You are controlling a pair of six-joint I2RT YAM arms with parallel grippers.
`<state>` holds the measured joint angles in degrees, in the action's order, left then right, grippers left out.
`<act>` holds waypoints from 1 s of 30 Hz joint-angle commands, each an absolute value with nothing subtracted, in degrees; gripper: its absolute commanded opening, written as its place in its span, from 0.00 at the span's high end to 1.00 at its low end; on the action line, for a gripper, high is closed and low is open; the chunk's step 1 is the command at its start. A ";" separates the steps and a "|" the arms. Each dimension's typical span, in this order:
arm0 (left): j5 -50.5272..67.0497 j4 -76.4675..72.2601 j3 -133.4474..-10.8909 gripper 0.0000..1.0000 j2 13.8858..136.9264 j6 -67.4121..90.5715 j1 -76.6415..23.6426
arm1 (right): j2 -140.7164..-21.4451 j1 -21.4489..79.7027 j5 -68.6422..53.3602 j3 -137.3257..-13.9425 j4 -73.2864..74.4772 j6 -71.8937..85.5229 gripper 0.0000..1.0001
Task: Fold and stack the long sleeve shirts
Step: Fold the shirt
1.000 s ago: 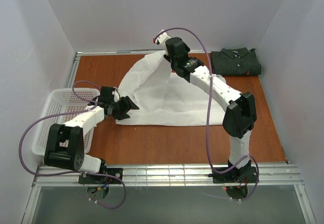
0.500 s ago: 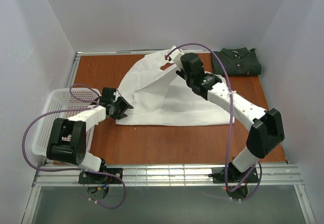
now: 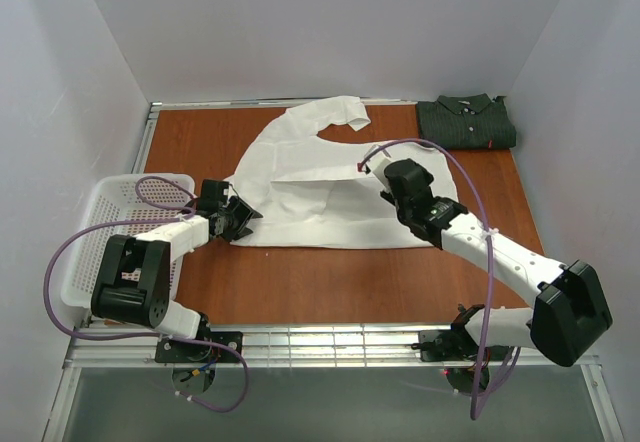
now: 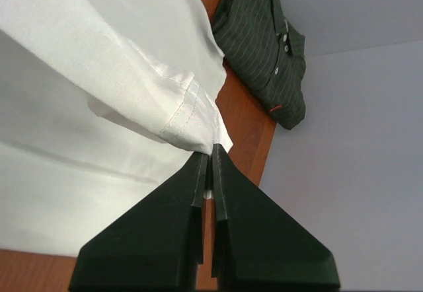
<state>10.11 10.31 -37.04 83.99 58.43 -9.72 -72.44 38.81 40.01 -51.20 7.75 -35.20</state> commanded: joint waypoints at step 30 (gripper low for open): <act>9.49 12.57 -34.63 0.48 80.33 61.70 -8.09 | -62.23 37.53 58.18 -35.77 13.71 -17.75 0.70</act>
